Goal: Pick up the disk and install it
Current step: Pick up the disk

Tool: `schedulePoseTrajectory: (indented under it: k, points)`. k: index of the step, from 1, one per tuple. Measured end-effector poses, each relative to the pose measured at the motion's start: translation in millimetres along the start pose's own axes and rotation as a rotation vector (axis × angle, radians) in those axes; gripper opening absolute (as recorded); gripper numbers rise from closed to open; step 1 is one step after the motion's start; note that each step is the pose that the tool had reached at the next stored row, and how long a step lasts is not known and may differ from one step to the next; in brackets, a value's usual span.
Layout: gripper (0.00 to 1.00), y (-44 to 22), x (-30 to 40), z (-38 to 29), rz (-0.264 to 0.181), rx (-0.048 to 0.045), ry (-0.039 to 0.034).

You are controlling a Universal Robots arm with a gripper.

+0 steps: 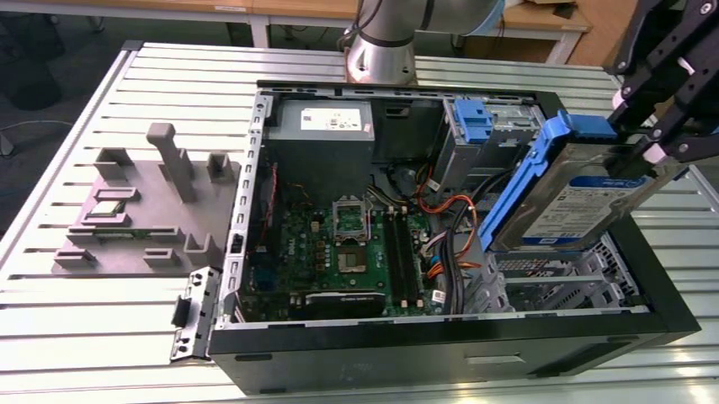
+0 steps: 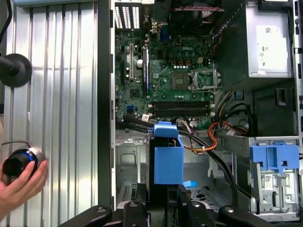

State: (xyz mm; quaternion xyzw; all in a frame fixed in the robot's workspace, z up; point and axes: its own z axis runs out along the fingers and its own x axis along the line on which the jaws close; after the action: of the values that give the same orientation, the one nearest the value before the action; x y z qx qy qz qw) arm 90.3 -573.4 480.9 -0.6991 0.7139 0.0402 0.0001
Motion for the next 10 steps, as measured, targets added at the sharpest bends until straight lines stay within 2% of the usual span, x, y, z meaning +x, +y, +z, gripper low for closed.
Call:
schedulePoseTrajectory:
  k: [4, 10]
  points:
    - [0.35, -0.4, 0.1, 0.0, 0.000, 0.0000, -0.0002]
    - [0.35, -3.1, 4.5, 0.8, 0.000, 0.0000, -0.0002]
